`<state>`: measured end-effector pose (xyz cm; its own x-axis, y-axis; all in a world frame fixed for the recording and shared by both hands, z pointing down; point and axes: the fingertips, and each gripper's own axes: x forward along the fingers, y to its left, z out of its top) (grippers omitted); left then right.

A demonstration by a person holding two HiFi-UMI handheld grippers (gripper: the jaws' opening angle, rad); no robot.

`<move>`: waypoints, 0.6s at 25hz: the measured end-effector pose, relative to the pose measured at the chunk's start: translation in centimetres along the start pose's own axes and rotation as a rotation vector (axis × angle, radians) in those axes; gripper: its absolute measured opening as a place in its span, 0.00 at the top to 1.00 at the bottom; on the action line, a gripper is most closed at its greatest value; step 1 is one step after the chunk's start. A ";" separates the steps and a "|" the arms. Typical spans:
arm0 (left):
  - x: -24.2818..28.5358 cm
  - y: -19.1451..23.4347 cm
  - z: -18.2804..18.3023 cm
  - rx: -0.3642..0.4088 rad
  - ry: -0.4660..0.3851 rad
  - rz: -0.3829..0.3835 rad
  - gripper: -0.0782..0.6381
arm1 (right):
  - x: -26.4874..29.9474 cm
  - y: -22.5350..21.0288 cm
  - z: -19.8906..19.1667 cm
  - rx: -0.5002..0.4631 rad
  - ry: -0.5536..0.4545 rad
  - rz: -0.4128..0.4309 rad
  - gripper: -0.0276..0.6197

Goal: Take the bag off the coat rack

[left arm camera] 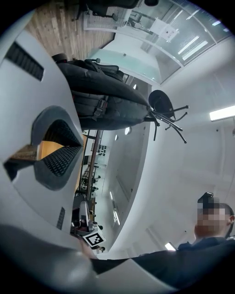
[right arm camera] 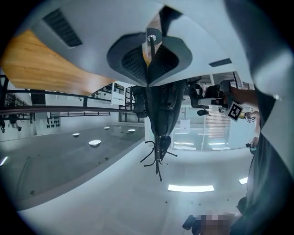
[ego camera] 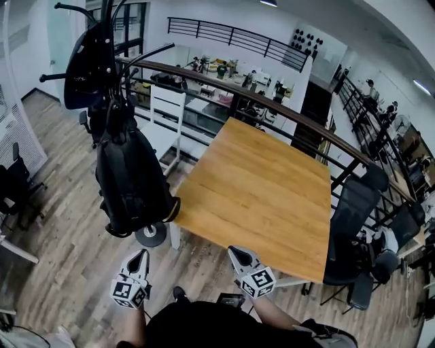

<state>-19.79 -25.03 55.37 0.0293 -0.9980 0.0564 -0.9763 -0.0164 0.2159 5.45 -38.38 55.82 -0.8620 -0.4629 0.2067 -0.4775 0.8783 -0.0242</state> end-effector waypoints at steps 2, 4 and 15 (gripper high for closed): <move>0.6 0.8 0.5 0.024 -0.008 0.007 0.87 | 2.3 -0.6 0.9 -0.010 -0.002 0.029 0.91; 1.2 1.6 1.4 0.045 -0.017 0.010 0.87 | 4.7 -0.9 1.8 -0.022 -0.006 0.062 0.91; 0.1 8.3 6.8 0.093 -0.092 0.203 0.87 | 14.5 0.4 7.8 -0.032 -0.120 0.269 0.91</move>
<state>-29.34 -25.69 50.50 -0.1851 -0.9827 -0.0005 -0.9759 0.1837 0.1180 -8.50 -45.69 51.16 -0.9717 -0.2224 0.0801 -0.2255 0.9737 -0.0313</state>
